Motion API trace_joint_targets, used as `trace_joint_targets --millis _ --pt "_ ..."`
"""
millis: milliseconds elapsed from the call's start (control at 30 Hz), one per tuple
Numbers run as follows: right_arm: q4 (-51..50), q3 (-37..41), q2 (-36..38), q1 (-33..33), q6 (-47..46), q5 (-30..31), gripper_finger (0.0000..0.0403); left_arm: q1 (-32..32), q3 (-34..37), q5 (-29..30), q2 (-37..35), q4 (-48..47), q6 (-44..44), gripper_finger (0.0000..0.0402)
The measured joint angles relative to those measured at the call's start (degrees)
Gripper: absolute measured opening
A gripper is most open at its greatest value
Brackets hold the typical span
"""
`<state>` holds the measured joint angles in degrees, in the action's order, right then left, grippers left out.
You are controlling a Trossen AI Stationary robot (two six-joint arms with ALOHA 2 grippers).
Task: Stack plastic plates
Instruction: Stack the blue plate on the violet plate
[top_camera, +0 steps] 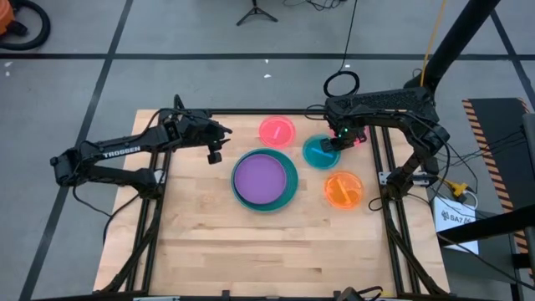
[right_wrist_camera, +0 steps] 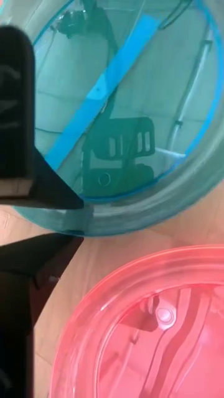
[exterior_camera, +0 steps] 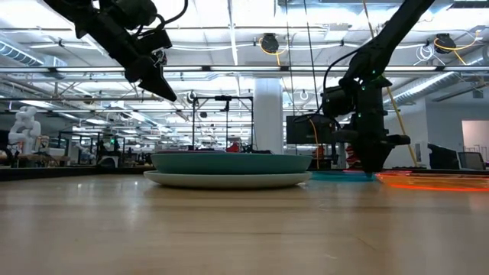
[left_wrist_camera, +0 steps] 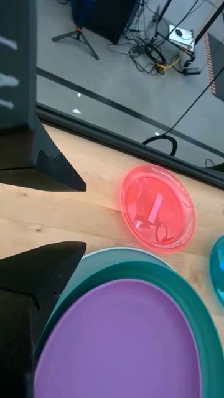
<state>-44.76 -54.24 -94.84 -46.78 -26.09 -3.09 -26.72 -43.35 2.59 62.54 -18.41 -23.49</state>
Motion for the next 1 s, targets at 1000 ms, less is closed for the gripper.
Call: trace_joint_targets --millis 1000 --pt "0.0 0.0 6.5 0.0 0.2 -0.2 0.0008 0.0 0.0 0.0 0.0 0.0 -0.1 0.0147"
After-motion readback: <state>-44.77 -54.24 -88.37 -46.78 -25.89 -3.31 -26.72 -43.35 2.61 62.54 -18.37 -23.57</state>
